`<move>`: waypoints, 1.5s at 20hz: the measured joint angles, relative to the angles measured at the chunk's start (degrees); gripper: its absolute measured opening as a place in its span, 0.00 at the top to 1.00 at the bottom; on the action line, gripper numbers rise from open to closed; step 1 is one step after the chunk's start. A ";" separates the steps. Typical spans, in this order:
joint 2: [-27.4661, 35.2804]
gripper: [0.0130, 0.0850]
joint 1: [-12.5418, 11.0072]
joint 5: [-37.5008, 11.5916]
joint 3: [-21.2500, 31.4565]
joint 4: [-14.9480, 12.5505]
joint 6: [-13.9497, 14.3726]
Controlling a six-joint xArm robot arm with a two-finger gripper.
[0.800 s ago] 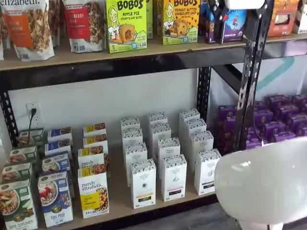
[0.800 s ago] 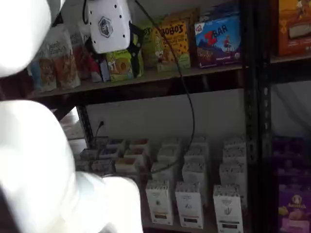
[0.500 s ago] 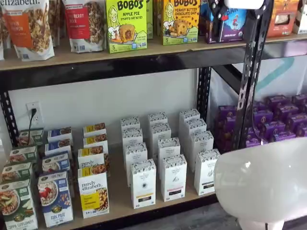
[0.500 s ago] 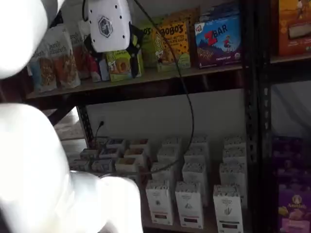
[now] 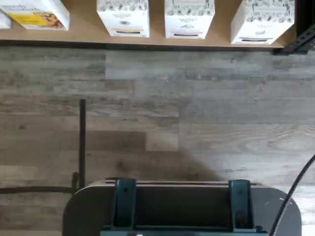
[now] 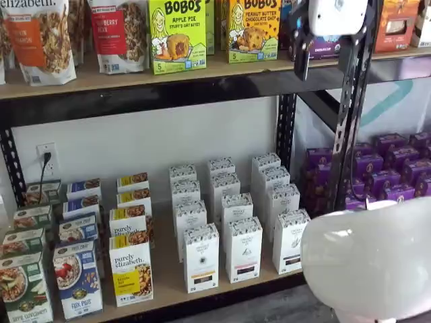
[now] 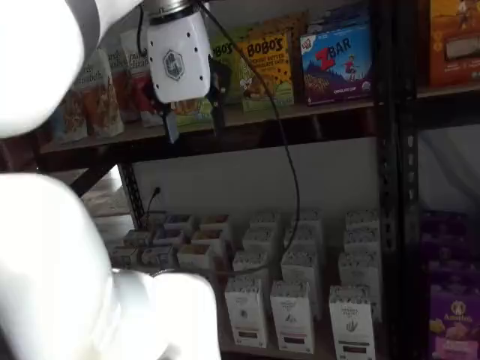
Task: Pick up the white box with a green strip in the middle, on the bottom shelf, the sixth box from the left
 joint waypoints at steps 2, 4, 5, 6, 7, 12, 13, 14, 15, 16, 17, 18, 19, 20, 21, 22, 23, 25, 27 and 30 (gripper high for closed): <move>-0.87 0.00 0.67 -2.52 3.38 -1.47 0.27; -1.94 0.00 1.13 -5.58 7.33 -3.01 0.49; -2.62 0.00 0.88 -7.62 9.70 -3.30 0.27; -3.11 0.00 0.41 -9.42 11.96 -3.29 -0.07; -3.33 0.00 0.05 -10.71 13.59 -3.22 -0.36; -4.21 0.00 -1.89 -17.72 21.45 -2.84 -1.98; -4.35 0.00 -2.20 -19.32 22.99 -2.97 -2.25; -4.10 0.00 -2.59 -20.91 24.67 -3.26 -2.57; -3.59 0.00 -2.86 -21.83 25.73 -3.50 -2.79; -3.08 0.00 -3.08 -22.79 26.72 -3.80 -2.95; -2.68 0.00 -3.27 -23.92 27.75 -4.17 -3.03; -2.33 0.00 -3.46 -25.98 29.33 -4.80 -3.04; -2.07 0.00 -4.09 -28.44 30.99 -4.74 -3.49; -1.72 0.00 -4.67 -30.36 32.15 -4.40 -4.04; -1.02 0.00 -5.32 -32.59 33.41 -4.10 -4.62; -0.36 0.00 -5.64 -34.25 34.28 -4.10 -4.87; 0.35 0.00 -6.02 -36.04 35.16 -4.00 -5.21; 1.63 0.00 -6.93 -39.45 36.78 -3.11 -6.30; 3.42 0.00 -7.40 -42.50 38.06 -2.80 -6.84; 6.44 0.00 -7.86 -46.56 39.74 -1.76 -7.75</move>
